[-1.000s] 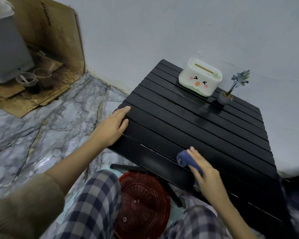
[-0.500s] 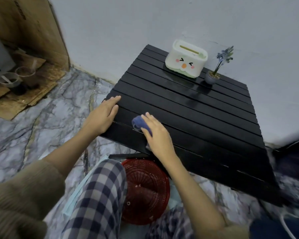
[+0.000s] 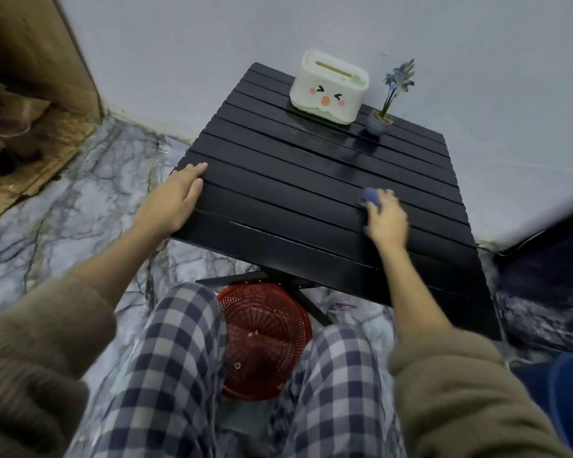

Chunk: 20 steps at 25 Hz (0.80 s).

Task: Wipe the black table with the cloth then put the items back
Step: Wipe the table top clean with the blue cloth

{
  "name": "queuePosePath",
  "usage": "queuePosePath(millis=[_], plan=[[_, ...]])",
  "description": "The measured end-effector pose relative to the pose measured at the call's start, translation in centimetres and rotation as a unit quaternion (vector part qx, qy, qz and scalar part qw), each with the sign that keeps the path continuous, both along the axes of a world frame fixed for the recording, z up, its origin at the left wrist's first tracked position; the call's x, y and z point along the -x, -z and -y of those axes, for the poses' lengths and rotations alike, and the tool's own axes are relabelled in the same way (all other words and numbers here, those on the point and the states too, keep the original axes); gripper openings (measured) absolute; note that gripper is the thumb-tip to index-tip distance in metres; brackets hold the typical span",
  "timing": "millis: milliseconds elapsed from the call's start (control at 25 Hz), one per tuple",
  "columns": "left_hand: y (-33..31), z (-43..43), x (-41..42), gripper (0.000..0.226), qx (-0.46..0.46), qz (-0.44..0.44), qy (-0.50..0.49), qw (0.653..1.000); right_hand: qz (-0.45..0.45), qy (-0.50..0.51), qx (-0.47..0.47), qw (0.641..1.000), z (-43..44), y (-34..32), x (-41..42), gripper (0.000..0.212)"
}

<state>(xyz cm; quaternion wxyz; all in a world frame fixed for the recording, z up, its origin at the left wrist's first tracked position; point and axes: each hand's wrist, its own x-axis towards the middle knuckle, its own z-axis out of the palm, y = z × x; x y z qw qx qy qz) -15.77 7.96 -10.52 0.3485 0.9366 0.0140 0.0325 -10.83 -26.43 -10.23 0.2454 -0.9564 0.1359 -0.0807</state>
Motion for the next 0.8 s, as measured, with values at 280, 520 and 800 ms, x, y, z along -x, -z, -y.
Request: queuePosePath(millis=[280,520,800], plan=[[0.5,-0.3,-0.3,0.043,-0.003,-0.002,0.004,1.0,0.027,-0.186,-0.032,0.982,2.2,0.1,11.7,0.04],[0.7,-0.6,-0.6,0.043,-0.014,0.005,0.019,1.0,-0.031,0.194,0.037,0.98,14.4,-1.3,6.9,0.037],[0.4,-0.4,-0.5,0.043,-0.016,0.003,0.018,1.0,0.006,-0.177,-0.01,0.984,-4.4,0.4,0.8,0.042]])
